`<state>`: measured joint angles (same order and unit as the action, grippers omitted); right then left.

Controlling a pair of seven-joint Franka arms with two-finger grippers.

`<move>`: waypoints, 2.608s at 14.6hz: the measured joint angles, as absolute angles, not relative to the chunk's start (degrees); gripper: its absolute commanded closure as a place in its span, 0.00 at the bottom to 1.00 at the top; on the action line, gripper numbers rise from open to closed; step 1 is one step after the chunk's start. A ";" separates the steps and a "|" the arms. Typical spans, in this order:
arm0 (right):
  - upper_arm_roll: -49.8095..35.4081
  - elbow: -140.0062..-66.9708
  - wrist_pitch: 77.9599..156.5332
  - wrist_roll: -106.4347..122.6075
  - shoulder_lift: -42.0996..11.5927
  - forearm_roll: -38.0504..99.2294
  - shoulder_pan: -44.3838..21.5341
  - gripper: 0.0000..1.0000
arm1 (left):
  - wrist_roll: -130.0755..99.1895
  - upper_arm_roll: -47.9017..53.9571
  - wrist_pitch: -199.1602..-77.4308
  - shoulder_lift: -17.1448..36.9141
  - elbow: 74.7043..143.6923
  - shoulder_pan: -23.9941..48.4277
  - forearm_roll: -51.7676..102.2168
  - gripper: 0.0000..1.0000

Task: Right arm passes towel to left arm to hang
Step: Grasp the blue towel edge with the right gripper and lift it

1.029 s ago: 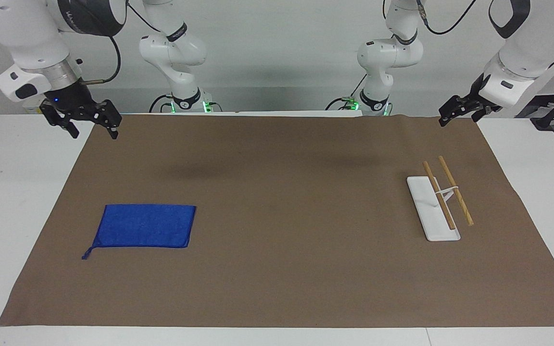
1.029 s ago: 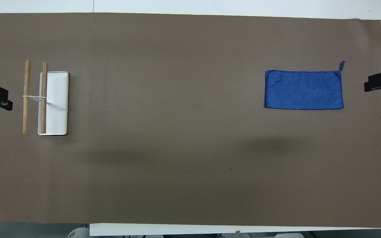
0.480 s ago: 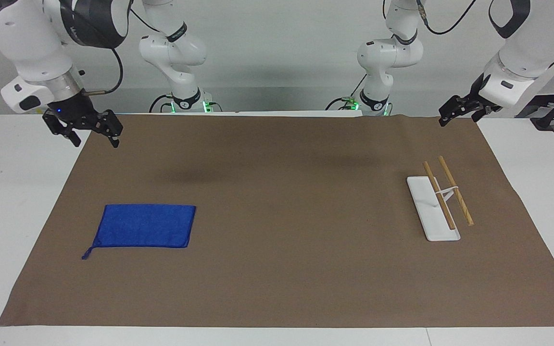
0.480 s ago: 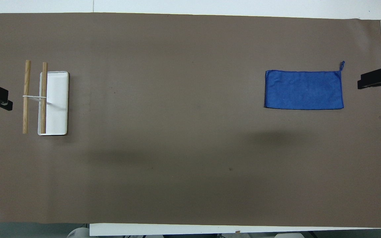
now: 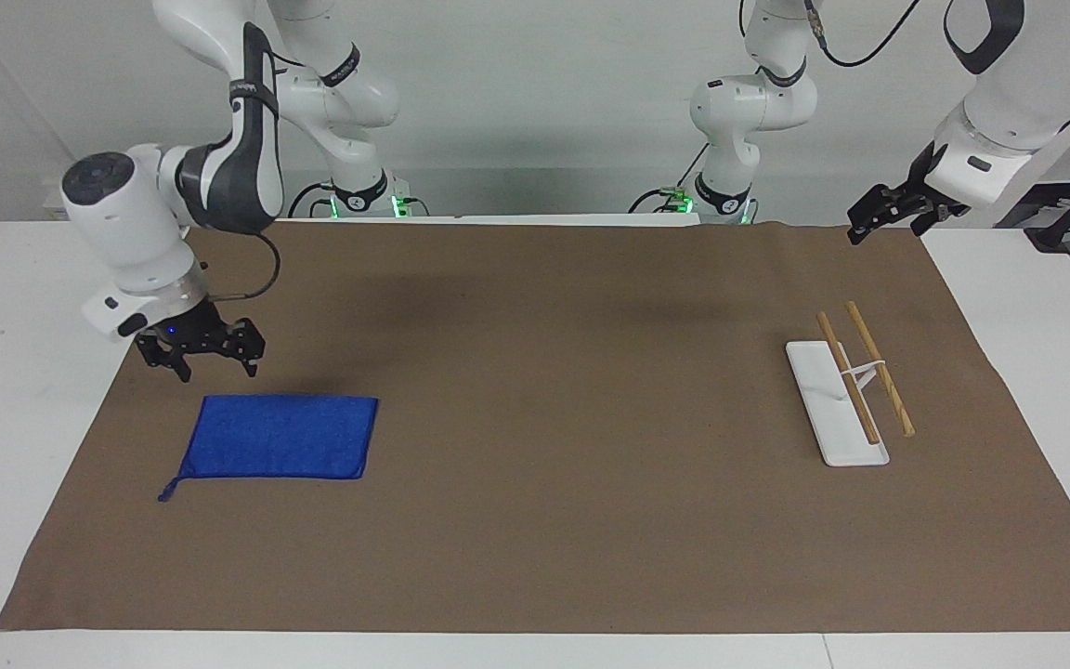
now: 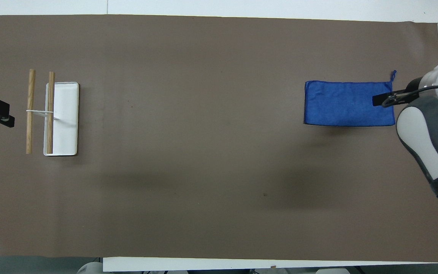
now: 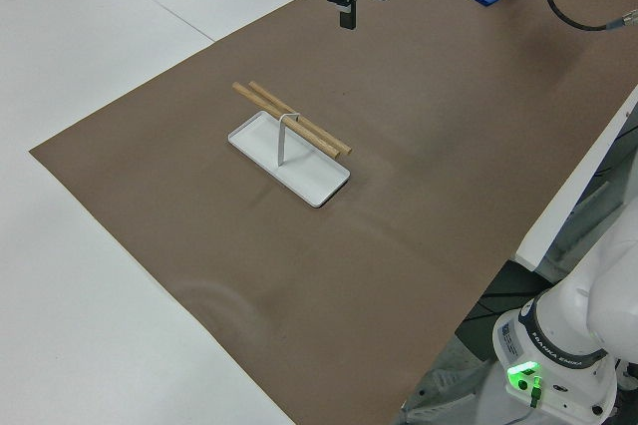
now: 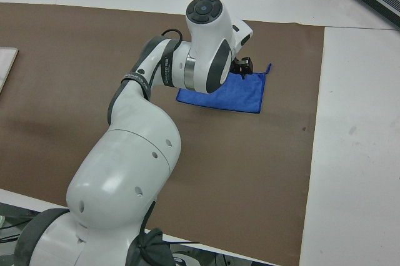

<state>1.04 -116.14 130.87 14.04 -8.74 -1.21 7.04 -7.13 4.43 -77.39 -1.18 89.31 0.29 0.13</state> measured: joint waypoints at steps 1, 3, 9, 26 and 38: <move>1.06 -116.48 132.79 14.39 -10.79 -1.21 7.22 0.01 | -7.13 4.43 -77.39 -1.18 89.31 0.29 0.13 0.00; 1.11 -116.56 134.85 15.07 -14.04 -1.20 7.35 0.01 | -7.13 4.43 -77.39 -1.18 89.31 0.29 0.13 0.00; 1.09 -119.19 141.89 15.36 -17.23 -1.20 7.35 0.05 | -7.13 4.43 -77.39 -1.18 89.31 0.29 0.13 0.00; 0.35 -120.17 141.26 15.38 -16.80 -1.16 7.34 1.00 | -7.13 4.43 -77.39 -1.18 89.31 0.29 0.13 0.00; -19.93 -106.27 111.46 -31.04 -11.78 0.79 7.64 1.00 | -7.95 4.42 -77.35 -1.20 89.87 0.28 0.13 0.00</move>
